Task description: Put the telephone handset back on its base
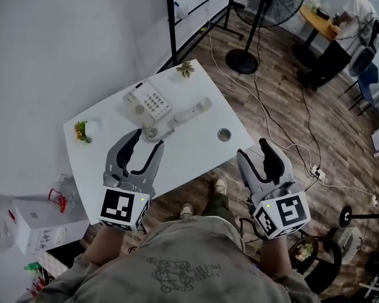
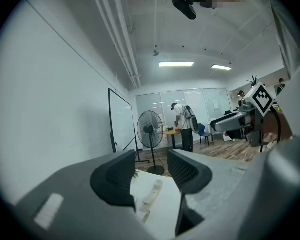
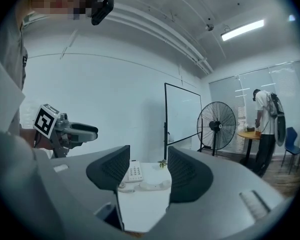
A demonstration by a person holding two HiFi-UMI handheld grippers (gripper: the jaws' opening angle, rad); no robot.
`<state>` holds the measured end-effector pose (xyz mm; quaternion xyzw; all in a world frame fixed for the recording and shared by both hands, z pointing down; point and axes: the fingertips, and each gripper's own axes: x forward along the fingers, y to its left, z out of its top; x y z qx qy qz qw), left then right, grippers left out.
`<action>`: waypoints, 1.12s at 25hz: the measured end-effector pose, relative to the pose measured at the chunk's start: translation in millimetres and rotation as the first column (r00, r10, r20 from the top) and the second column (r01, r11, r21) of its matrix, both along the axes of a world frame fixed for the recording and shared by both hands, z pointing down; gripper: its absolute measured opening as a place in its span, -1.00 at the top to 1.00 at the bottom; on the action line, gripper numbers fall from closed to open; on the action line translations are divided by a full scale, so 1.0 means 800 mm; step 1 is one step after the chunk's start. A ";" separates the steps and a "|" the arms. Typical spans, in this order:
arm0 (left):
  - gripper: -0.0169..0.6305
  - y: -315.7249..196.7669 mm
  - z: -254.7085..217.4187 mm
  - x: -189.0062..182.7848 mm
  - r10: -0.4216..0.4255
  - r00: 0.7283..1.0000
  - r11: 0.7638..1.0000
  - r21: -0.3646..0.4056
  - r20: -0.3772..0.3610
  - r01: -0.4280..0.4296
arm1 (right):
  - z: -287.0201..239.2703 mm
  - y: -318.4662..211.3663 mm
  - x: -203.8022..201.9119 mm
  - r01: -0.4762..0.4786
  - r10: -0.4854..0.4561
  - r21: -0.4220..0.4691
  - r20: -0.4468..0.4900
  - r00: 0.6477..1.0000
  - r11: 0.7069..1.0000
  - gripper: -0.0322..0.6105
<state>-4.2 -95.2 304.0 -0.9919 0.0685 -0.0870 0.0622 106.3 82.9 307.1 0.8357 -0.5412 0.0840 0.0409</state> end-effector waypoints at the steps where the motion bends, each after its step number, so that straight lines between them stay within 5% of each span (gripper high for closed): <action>1: 0.34 -0.003 -0.001 0.006 -0.007 1.000 1.000 -0.001 -0.001 0.007 | 0.002 -0.003 0.008 0.006 -0.006 -0.002 0.003 1.000 1.000 0.12; 16: 0.34 -0.045 -0.003 0.128 -0.225 0.974 0.974 -0.014 0.025 0.225 | 0.017 -0.087 0.170 0.252 -0.251 -0.031 0.035 0.967 0.967 0.12; 28: 0.34 -0.069 0.011 0.164 -0.487 0.871 0.872 -0.023 0.061 0.489 | 0.023 -0.163 0.256 0.510 -0.508 -0.037 0.040 0.860 0.859 0.12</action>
